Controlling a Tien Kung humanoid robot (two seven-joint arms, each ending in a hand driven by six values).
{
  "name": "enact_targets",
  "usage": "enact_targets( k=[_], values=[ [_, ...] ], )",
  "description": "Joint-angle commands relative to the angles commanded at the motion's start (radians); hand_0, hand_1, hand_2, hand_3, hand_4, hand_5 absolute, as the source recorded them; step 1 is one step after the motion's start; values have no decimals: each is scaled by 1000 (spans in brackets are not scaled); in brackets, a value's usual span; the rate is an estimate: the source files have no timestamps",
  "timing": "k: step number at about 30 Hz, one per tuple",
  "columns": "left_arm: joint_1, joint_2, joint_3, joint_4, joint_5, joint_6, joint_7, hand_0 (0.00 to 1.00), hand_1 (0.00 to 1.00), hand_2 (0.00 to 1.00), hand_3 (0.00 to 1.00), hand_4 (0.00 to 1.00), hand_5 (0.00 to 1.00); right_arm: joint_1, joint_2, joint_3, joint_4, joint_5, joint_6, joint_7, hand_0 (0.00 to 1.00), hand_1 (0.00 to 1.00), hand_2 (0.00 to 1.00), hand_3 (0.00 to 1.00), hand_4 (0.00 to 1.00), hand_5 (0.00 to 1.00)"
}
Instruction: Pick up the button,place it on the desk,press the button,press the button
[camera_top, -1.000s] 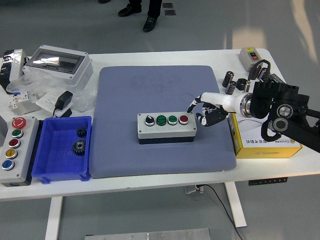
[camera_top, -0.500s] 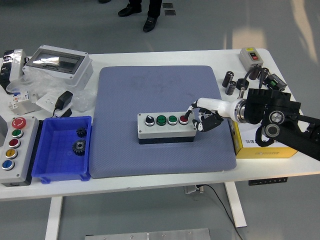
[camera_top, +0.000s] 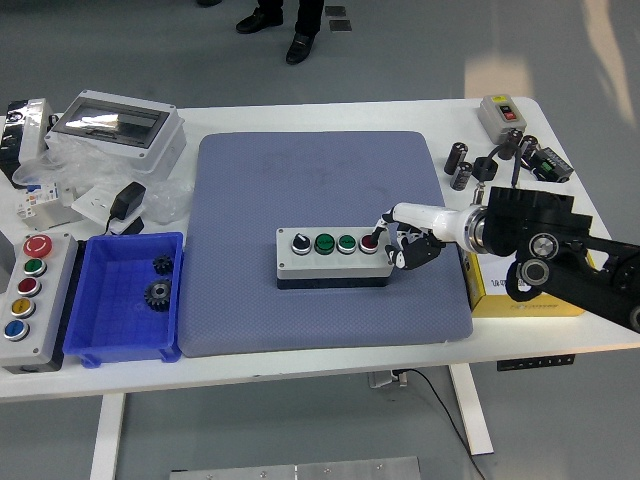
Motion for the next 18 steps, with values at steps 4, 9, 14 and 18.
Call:
enact_targets(
  k=[4,9,14,18],
  values=[
    [1,-1,2,0,-1,0,-1,619,553,531,583,491,215,-12,-20,57,17,34,31,15,2,90,201,733,279,24],
    [7,-2,2,0,-3,0,0,619,553,531,582,491,215,-67,-49,162,41,33,76,32,2,88,201,733,266,31],
    [12,-5,2,0,0,0,-1,619,553,530,582,490,215,-172,-23,301,48,-59,26,89,2,87,199,732,273,27],
    [13,-9,4,0,-1,0,-3,619,553,530,582,490,215,-282,55,437,30,-160,-78,178,2,87,199,732,273,27]
  ],
)
